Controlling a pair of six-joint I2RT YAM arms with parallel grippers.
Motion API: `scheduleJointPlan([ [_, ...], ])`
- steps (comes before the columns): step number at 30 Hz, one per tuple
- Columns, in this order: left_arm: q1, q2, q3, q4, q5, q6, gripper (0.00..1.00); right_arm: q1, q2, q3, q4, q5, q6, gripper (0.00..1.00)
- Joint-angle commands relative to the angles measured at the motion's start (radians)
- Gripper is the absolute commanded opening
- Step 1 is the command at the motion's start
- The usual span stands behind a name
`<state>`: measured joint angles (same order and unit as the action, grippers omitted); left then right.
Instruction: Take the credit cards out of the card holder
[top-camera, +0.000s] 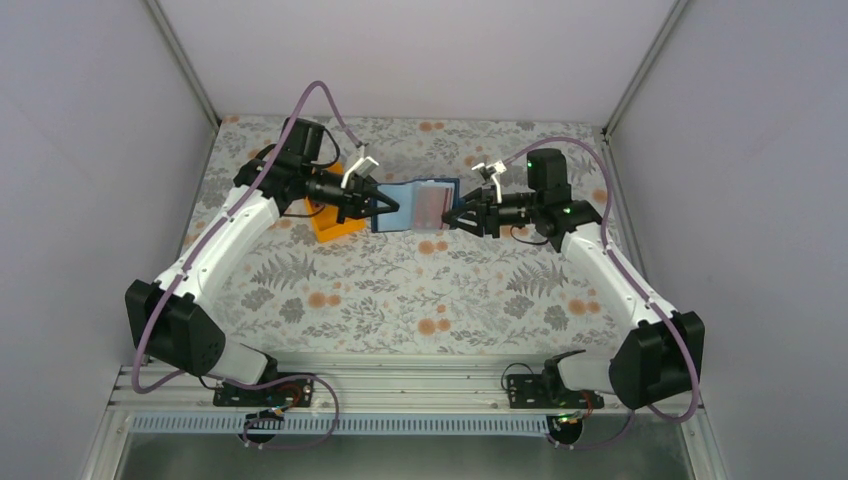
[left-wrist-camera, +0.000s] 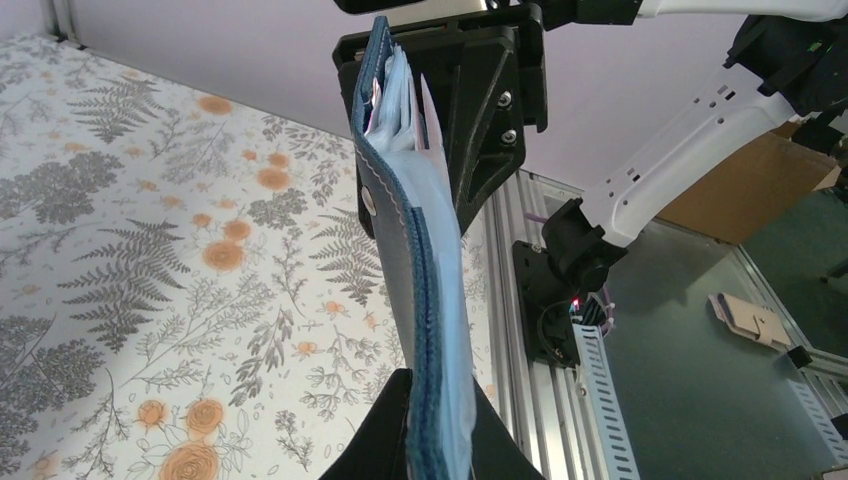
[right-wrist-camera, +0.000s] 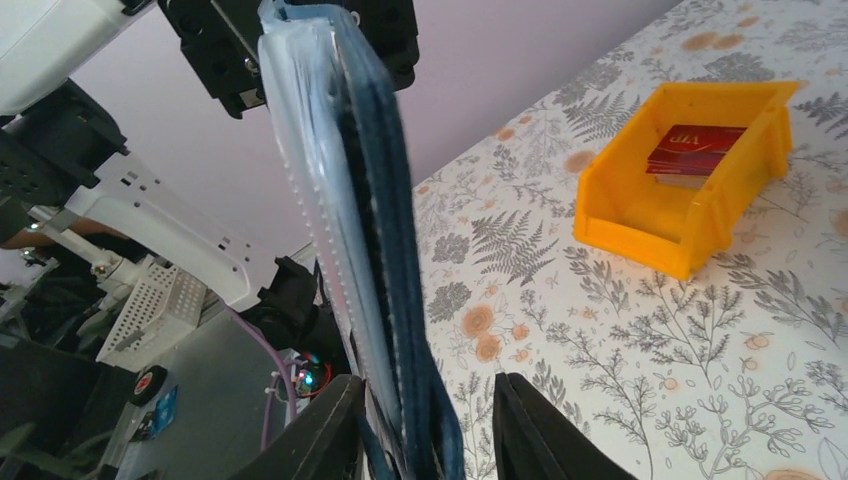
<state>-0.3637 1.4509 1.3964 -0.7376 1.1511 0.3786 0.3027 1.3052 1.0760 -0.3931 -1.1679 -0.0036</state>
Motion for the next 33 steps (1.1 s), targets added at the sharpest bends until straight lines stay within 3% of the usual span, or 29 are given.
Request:
scheduleJointPlan([
  [1, 0.002, -0.025, -0.005, 0.0, 0.048, 0.032, 0.02, 0.01, -0.034, 0.016, 0.041, 0.036, 0.034, 0.35],
  [13, 0.0, -0.01, 0.0, 0.002, 0.054, 0.029, 0.03, 0.061, 0.006, 0.016, 0.165, 0.075, 0.129, 0.41],
  [15, 0.0, -0.008, -0.006, 0.005, 0.055, 0.027, 0.02, 0.093, 0.011, 0.017, 0.186, 0.078, 0.137, 0.33],
  [18, 0.001, -0.008, -0.005, 0.01, 0.053, 0.019, 0.03, 0.123, 0.021, 0.034, 0.18, 0.078, 0.136, 0.3],
  [25, -0.001, -0.004, -0.005, 0.02, 0.028, 0.01, 0.03, 0.171, 0.026, 0.046, 0.192, 0.104, 0.148, 0.04],
  [26, -0.002, -0.002, -0.007, 0.023, 0.016, 0.005, 0.07, 0.175, 0.027, 0.05, 0.189, 0.11, 0.149, 0.04],
  [30, -0.011, 0.002, -0.012, 0.033, -0.001, -0.003, 0.55, 0.19, 0.025, 0.055, 0.196, 0.137, 0.161, 0.04],
  [33, -0.024, 0.015, -0.008, 0.036, -0.007, -0.006, 0.67, 0.206, 0.03, 0.059, 0.197, 0.147, 0.164, 0.04],
])
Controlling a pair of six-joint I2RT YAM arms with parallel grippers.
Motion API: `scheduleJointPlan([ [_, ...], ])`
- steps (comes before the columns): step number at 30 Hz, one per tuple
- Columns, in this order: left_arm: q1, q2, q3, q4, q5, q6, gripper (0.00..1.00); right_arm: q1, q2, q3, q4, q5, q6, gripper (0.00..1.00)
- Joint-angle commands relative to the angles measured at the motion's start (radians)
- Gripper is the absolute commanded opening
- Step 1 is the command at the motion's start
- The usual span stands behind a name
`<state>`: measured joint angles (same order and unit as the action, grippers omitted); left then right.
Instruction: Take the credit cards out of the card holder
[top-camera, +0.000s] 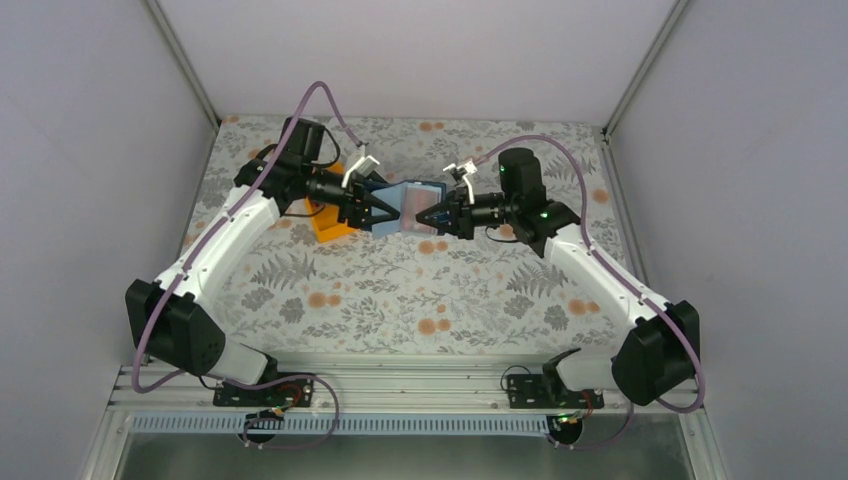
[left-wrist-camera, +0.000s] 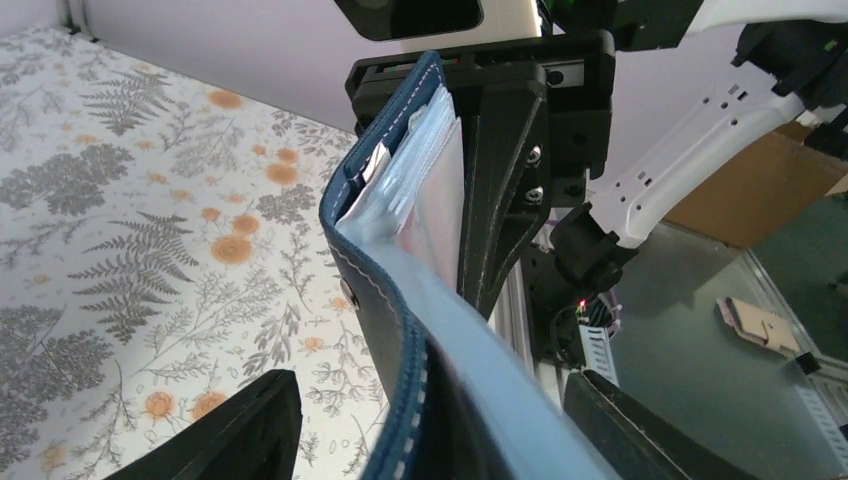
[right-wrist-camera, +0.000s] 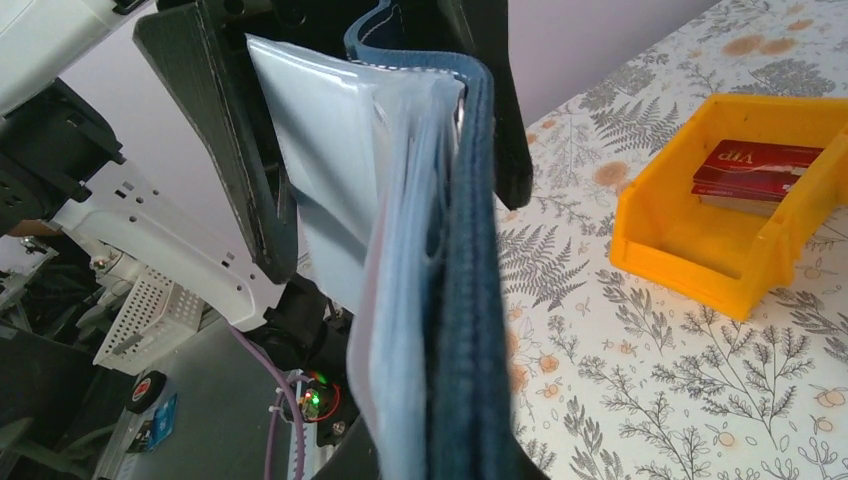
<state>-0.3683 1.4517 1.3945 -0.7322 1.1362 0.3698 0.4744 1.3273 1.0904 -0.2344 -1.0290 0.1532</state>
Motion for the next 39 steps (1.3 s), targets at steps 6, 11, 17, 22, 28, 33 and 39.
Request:
scheduleJointPlan([
  [6, -0.036, 0.028, 0.001, 0.032, -0.008, 0.0, 0.66, 0.062, 0.013, 0.062, 0.006, 0.036, -0.018, 0.04],
  [11, -0.05, 0.033, 0.002, 0.03, -0.01, 0.003, 0.55, 0.075, 0.021, 0.07, 0.002, 0.025, -0.027, 0.04],
  [17, -0.051, 0.033, 0.001, 0.03, -0.017, 0.003, 0.12, 0.08, 0.008, 0.081, -0.029, 0.001, -0.067, 0.05],
  [22, -0.05, 0.027, 0.0, 0.022, -0.019, 0.01, 0.02, 0.046, -0.039, 0.071, -0.082, 0.043, -0.129, 0.26],
  [28, -0.049, 0.025, 0.011, 0.005, 0.01, 0.017, 0.02, -0.047, -0.093, 0.025, -0.098, 0.027, -0.136, 0.46],
  [33, -0.05, 0.019, 0.027, -0.003, 0.017, 0.013, 0.02, -0.101, -0.127, 0.019, -0.146, 0.003, -0.167, 0.48],
  [39, -0.051, 0.003, 0.022, 0.01, 0.017, -0.003, 0.02, -0.111, -0.125, 0.011, -0.135, -0.003, -0.132, 0.42],
])
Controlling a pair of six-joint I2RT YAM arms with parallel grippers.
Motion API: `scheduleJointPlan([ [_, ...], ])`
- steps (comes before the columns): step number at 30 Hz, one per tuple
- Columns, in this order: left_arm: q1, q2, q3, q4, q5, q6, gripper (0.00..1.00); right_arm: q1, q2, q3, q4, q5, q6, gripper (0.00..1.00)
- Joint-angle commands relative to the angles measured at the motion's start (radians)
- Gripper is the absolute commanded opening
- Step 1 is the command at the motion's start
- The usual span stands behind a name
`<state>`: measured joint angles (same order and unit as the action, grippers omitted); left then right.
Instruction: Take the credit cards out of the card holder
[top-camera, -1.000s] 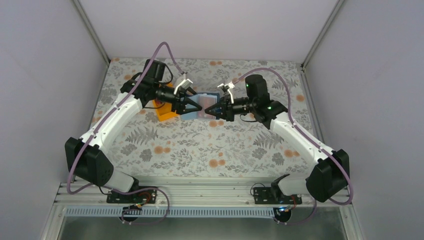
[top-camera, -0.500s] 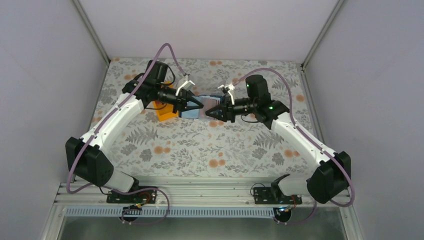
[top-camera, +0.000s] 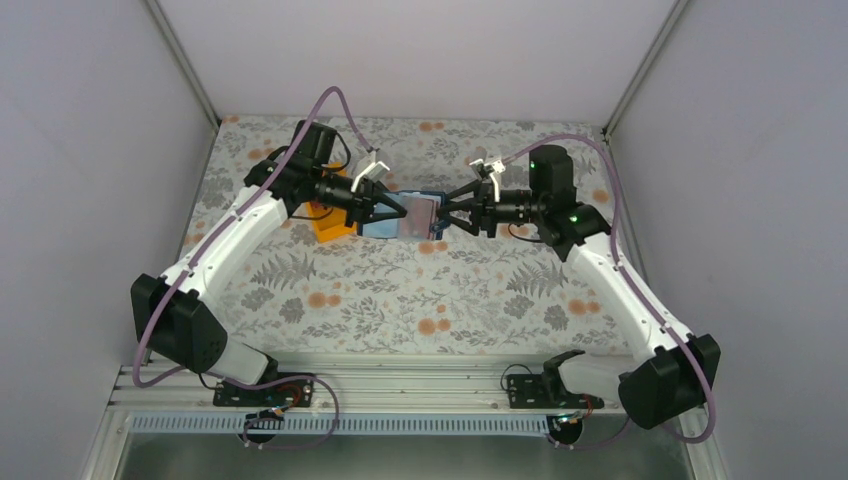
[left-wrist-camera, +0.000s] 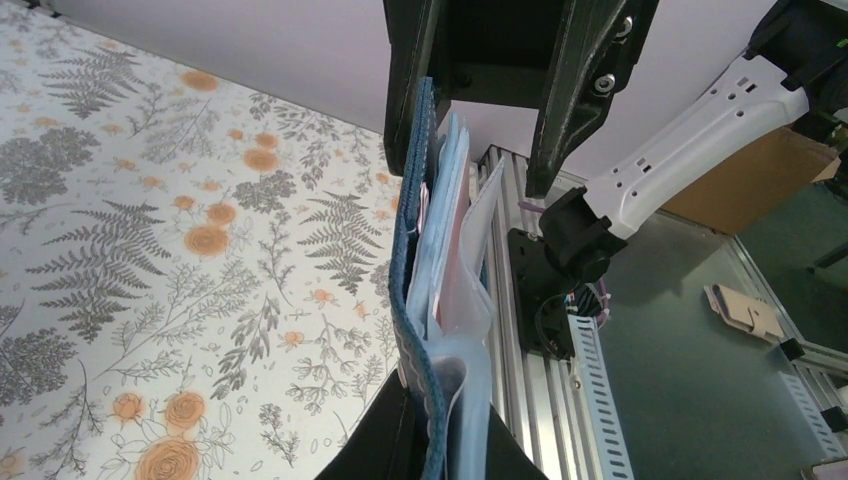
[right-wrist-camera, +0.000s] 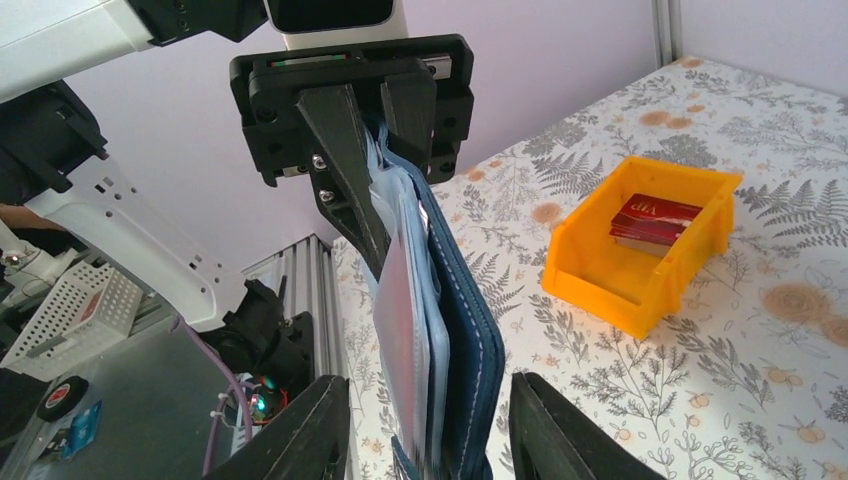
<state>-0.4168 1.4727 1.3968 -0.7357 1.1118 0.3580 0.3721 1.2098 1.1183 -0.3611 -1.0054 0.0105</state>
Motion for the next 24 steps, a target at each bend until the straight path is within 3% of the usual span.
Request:
scheduleJointPlan([
  [1, -0.003, -0.018, 0.018, 0.016, 0.043, 0.004, 0.02, -0.009, -0.006, -0.022, 0.003, -0.029, 0.022, 0.42],
  [9, -0.019, -0.023, 0.012, 0.03, 0.051, -0.011, 0.02, 0.008, 0.011, -0.062, 0.05, -0.015, 0.08, 0.42],
  [16, -0.028, -0.015, 0.014, 0.024, 0.05, 0.0, 0.02, 0.017, 0.025, -0.07, 0.05, 0.014, 0.066, 0.28],
  [24, -0.038, -0.004, 0.023, 0.013, 0.051, 0.011, 0.02, 0.054, 0.064, -0.054, 0.063, 0.01, 0.07, 0.33],
])
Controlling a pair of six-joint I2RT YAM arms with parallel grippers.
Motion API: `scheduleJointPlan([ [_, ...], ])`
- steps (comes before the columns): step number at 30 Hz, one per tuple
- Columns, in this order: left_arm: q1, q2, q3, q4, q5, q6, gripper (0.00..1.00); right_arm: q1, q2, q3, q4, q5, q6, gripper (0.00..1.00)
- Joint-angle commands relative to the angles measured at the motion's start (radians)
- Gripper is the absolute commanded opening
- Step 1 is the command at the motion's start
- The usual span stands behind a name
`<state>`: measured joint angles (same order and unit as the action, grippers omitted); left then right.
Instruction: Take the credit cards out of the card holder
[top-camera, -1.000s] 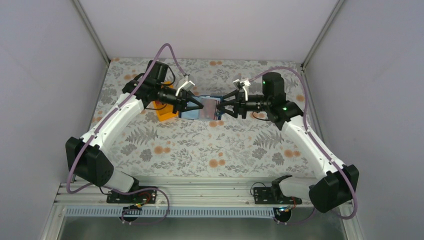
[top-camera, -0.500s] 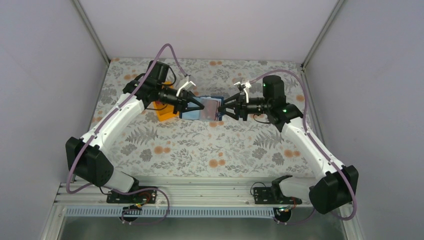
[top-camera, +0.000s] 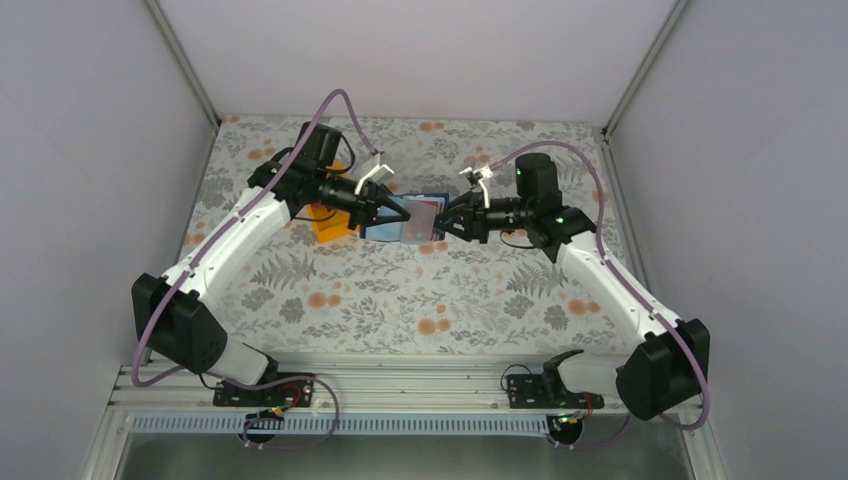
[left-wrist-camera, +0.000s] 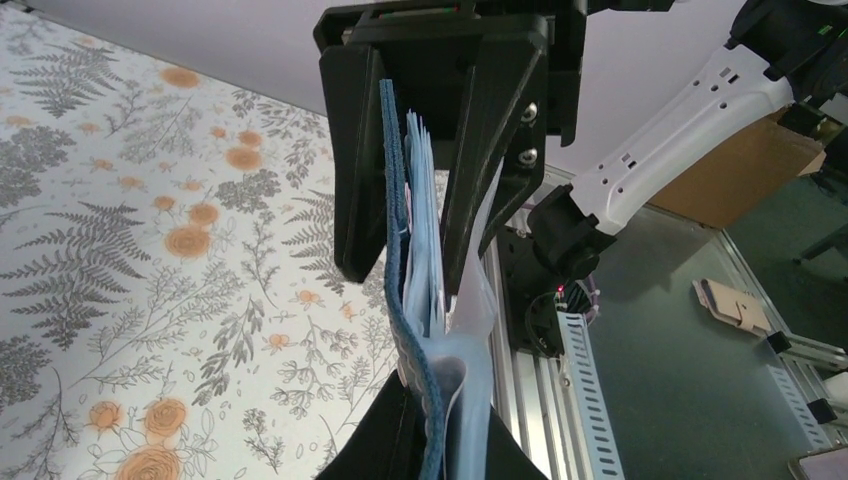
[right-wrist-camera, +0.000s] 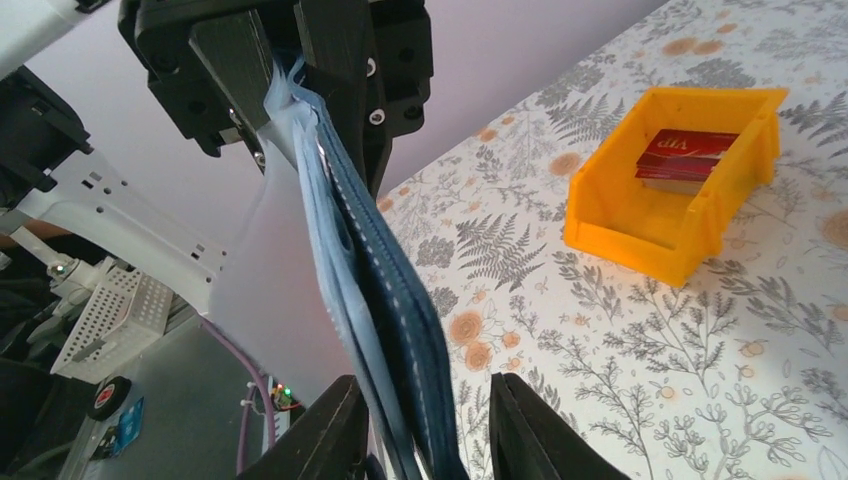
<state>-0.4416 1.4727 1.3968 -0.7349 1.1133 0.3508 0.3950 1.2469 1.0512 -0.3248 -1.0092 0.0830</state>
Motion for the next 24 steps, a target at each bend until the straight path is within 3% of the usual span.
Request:
scheduleJointPlan([
  [1, -0.014, -0.007, 0.021, 0.01, 0.051, 0.021, 0.02, 0.035, 0.032, 0.019, 0.024, 0.017, -0.004, 0.31],
  [6, -0.016, -0.011, 0.016, 0.009, 0.051, 0.028, 0.02, 0.044, 0.036, 0.027, 0.045, -0.025, 0.004, 0.08],
  [9, -0.015, -0.015, 0.018, 0.025, 0.017, 0.005, 0.07, 0.044, 0.034, 0.041, 0.035, 0.007, 0.023, 0.04],
  [10, -0.016, -0.018, 0.02, 0.029, -0.004, -0.006, 0.16, 0.044, 0.036, 0.044, 0.029, 0.024, 0.033, 0.04],
  [13, -0.016, -0.022, 0.014, 0.05, -0.112, -0.043, 0.6, 0.044, 0.051, 0.057, 0.009, 0.091, 0.08, 0.04],
  [16, -0.016, -0.031, 0.002, 0.076, -0.294, -0.08, 0.87, 0.044, 0.091, 0.097, -0.068, 0.325, 0.196, 0.04],
  [19, -0.015, -0.04, 0.001, 0.088, -0.472, -0.088, 1.0, 0.051, 0.167, 0.156, -0.216, 0.61, 0.331, 0.04],
  [21, -0.016, -0.047, 0.004, 0.091, -0.567, -0.085, 1.0, 0.078, 0.195, 0.176, -0.238, 0.748, 0.379, 0.04],
  [24, -0.016, -0.057, 0.002, 0.093, -0.6, -0.078, 1.0, 0.141, 0.225, 0.22, -0.258, 0.917, 0.413, 0.04],
])
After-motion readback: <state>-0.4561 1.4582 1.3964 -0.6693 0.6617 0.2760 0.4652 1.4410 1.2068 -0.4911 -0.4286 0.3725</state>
